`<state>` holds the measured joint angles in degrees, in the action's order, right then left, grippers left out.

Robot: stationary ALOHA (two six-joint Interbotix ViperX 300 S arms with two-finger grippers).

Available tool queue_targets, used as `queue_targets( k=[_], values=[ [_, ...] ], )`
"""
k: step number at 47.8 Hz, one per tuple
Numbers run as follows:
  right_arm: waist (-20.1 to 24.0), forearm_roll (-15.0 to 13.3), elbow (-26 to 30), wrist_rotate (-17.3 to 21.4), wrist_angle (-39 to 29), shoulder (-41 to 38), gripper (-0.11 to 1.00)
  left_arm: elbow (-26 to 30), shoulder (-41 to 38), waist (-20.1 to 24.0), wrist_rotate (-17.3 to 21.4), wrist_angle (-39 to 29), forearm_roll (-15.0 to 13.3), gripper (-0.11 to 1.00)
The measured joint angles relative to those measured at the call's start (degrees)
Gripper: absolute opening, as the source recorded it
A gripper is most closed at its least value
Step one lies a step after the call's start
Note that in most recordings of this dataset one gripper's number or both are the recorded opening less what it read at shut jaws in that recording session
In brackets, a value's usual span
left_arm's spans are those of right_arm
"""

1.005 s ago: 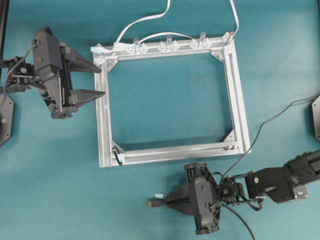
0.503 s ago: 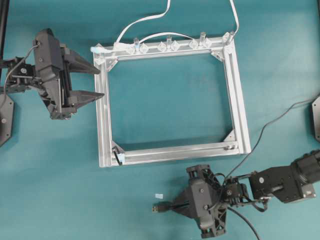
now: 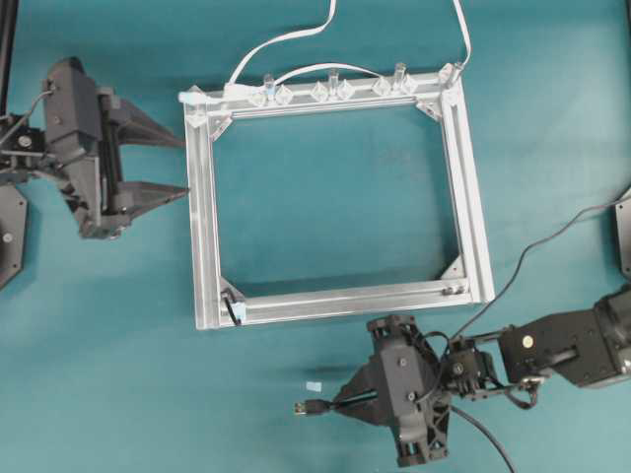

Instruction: Insert the wire through the string loop located on the left side.

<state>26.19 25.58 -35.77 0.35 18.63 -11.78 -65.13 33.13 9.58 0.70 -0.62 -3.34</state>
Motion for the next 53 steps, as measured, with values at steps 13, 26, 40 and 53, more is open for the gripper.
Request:
queue_targets(
  k=[13, 26, 40, 53],
  values=[
    [-1.76, -0.18, 0.00, -2.02, -1.41, 2.64, 0.10, -2.90, 7.65, -2.72, 0.00, -5.54, 0.00, 0.80],
    [-2.11, -0.18, 0.00, -2.02, -1.93, 2.72, 0.10, -4.83, 14.24, -3.52, 0.00, -8.96, 0.00, 0.80],
    [-4.66, -0.35, 0.00, -2.20, -2.02, 2.72, 0.10, -5.98, 14.94, -7.12, -1.41, -9.67, 0.00, 0.80],
    [-8.70, -2.55, 0.00, -2.29, -4.48, 2.64, 0.10, -6.33, 14.77, -11.34, -2.46, -9.76, 0.00, 0.80]
  ],
)
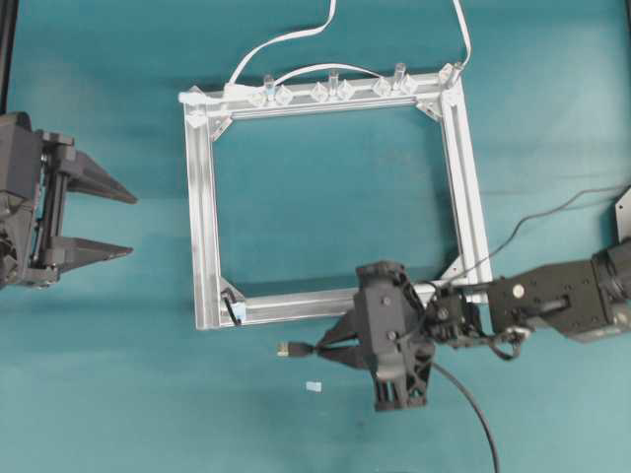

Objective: Insert the wire through the string loop located on the left side.
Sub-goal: 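Carry the plug with the right gripper toward the black zip-tie loop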

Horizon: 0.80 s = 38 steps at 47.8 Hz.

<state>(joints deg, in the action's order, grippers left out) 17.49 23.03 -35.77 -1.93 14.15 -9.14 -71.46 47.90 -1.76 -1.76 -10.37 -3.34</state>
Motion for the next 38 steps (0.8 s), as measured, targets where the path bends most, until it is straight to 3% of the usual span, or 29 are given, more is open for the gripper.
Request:
queue_targets(
  k=[17, 38],
  values=[
    [-4.57, -5.19, 0.09, 0.00, -4.48, 0.09, 0.10, -0.35, -0.09, -2.29, -0.35, 0.00, -0.09, 0.80],
    [-7.65, -6.24, 0.09, -0.09, -4.66, 0.09, 0.10, -1.76, 0.00, -6.77, -4.75, 0.00, -0.09, 0.80]
  ],
)
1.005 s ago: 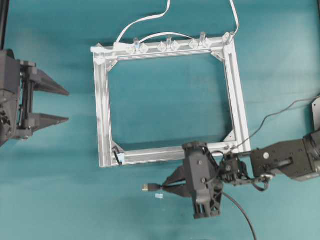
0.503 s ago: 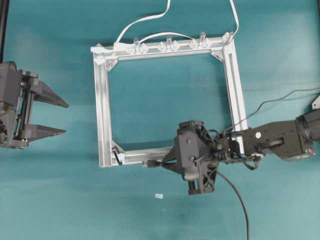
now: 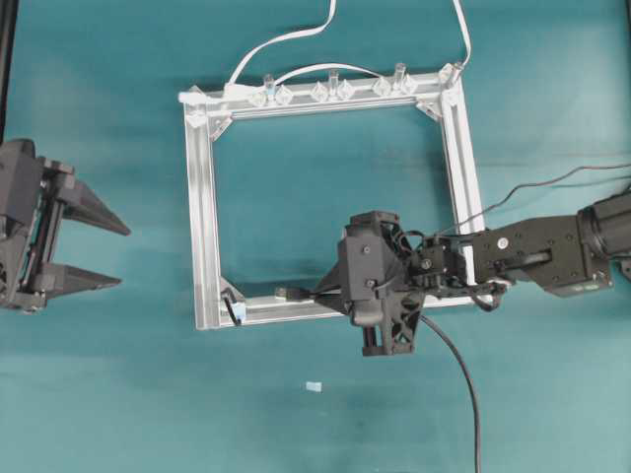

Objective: Insert the wire through the string loop located on the left side.
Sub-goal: 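Carry the plug with the right gripper toward the black zip-tie loop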

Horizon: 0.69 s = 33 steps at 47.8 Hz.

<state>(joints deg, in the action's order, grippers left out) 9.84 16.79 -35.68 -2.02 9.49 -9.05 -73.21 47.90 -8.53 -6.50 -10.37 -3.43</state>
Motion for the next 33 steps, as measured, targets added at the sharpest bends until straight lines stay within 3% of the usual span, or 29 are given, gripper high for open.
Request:
queue_targets(
  k=[33],
  values=[
    [0.00, -0.09, 0.00, 0.00, -0.53, 0.00, 0.10, -0.18, -0.09, -0.35, -0.09, 0.00, -0.09, 0.80]
  ],
)
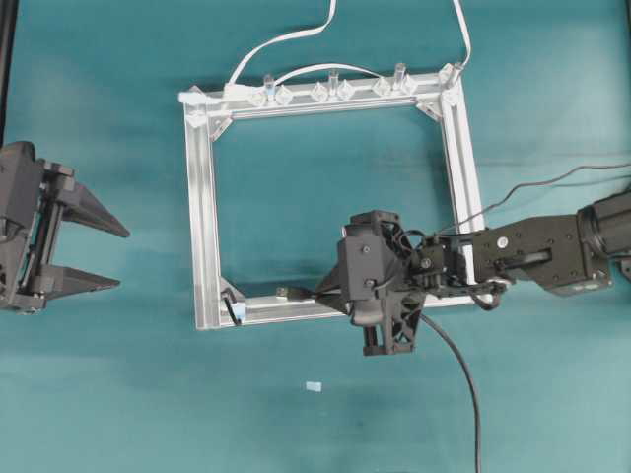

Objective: Insert the wire through the string loop located on the left side.
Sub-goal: 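Carry the plug with the right gripper toward the black zip-tie loop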

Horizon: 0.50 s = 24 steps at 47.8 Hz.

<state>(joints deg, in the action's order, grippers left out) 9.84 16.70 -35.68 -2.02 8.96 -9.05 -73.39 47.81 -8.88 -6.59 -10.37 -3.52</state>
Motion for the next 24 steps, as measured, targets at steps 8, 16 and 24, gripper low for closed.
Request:
queue_targets(
  k=[8, 16, 24],
  values=[
    [0.00, 0.00, 0.00, -0.09, -0.09, 0.00, 0.10, 0.00, 0.09, 0.00, 0.00, 0.00, 0.00, 0.80],
    [0.00, 0.00, 0.18, -0.09, 0.00, 0.00, 0.10, 0.00, 0.09, 0.00, 0.00, 0.00, 0.00, 0.80],
    [0.00, 0.00, 0.70, -0.09, 0.00, 0.00, 0.10, 0.00, 0.09, 0.00, 0.00, 0.00, 0.00, 0.80]
  ],
)
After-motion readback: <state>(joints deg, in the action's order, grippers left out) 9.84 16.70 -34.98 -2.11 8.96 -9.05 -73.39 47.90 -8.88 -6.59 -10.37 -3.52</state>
